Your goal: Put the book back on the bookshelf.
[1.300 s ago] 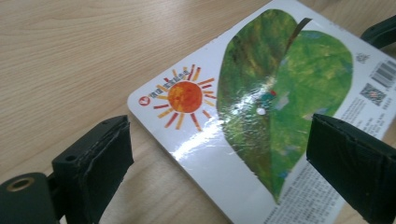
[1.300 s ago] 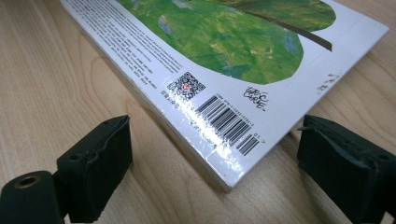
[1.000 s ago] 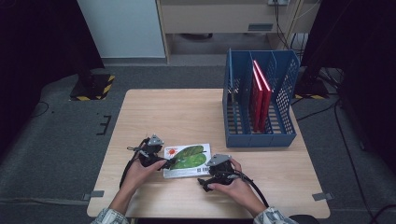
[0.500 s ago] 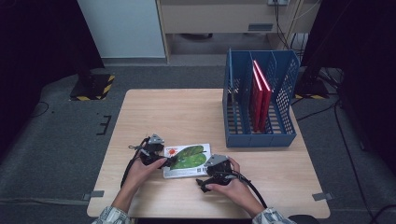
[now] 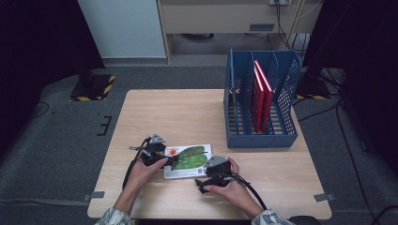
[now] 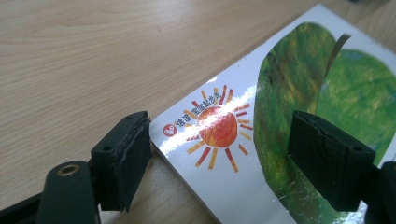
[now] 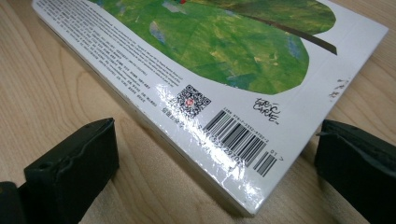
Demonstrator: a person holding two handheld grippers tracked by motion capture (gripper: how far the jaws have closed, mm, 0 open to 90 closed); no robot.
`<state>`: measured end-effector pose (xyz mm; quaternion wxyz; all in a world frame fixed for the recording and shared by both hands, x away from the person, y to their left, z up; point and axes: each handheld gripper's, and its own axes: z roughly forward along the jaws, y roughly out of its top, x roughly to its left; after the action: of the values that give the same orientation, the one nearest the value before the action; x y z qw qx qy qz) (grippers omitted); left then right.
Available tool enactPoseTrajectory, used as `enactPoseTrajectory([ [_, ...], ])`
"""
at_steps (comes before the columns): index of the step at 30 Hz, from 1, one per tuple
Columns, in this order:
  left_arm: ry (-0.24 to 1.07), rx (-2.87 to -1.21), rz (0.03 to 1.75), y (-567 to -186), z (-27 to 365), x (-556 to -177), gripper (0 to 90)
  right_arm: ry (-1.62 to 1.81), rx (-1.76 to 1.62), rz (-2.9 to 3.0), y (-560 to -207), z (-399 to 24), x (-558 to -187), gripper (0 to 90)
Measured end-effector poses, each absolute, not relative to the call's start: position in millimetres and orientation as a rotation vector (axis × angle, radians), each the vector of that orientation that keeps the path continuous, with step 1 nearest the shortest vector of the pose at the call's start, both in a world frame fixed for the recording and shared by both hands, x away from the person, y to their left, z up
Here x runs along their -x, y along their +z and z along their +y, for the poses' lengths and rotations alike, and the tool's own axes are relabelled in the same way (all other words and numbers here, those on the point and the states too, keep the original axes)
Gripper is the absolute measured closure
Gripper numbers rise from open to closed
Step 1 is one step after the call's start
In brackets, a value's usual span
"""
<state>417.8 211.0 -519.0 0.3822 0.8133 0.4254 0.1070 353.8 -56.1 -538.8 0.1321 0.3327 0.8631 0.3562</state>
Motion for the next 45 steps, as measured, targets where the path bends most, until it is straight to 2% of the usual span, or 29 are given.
enactPoseTrajectory([
  [4,0.277,-2.021,1.08,-512.4,213.4,-417.0,24.4,1.034,-0.985,2.493,-538.9,-54.6,-353.6,0.1],
  [21,0.263,-1.976,1.078,-501.9,214.2,-416.1,23.2,1.054,-1.078,2.445,-538.3,-50.6,-358.9,1.4],
  [29,0.255,-1.978,1.073,-502.8,214.1,-416.3,20.0,1.083,-1.125,2.425,-538.2,-50.6,-360.6,1.5],
  [36,0.276,-1.942,1.105,-501.9,221.2,-410.3,9.9,1.09,-1.128,2.426,-538.1,-50.6,-361.2,1.5],
  [45,0.229,-1.997,1.105,-509.9,219.9,-392.5,8.9,1.076,-1.12,2.422,-538.4,-48.5,-361.7,1.6],
])
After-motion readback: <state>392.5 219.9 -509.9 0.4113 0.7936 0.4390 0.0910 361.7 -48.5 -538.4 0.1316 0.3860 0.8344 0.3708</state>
